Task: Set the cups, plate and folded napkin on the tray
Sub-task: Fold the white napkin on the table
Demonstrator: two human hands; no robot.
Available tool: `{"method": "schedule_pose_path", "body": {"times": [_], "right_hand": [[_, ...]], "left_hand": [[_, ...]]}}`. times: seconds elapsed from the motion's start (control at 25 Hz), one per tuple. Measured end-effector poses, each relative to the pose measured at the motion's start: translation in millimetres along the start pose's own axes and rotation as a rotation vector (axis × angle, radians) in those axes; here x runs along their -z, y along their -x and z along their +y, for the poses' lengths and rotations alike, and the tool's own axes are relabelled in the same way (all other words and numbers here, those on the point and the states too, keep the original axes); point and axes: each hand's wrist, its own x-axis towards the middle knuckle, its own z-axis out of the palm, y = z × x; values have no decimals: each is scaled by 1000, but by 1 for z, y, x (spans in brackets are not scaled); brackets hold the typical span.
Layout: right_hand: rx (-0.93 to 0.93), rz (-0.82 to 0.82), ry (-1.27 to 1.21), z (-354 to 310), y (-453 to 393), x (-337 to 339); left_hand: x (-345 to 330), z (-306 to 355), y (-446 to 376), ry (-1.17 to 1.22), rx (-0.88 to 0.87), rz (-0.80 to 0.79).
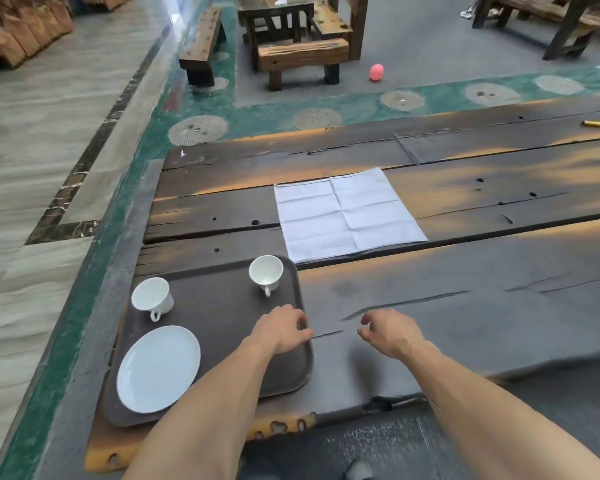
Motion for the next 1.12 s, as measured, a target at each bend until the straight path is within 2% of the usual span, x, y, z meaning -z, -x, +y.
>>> {"method": "schedule_pose_path", "body": {"times": [0.28, 0.48, 1.12], "right_hand": [[-12, 12, -15, 60, -2, 13], [-27, -6, -21, 78, -20, 20], [13, -36, -4, 58, -133, 56]], "left_hand": [[4, 55, -25, -13, -4, 7], [4, 64, -50, -42, 0, -10], [31, 38, -143, 17, 15, -18]]}}
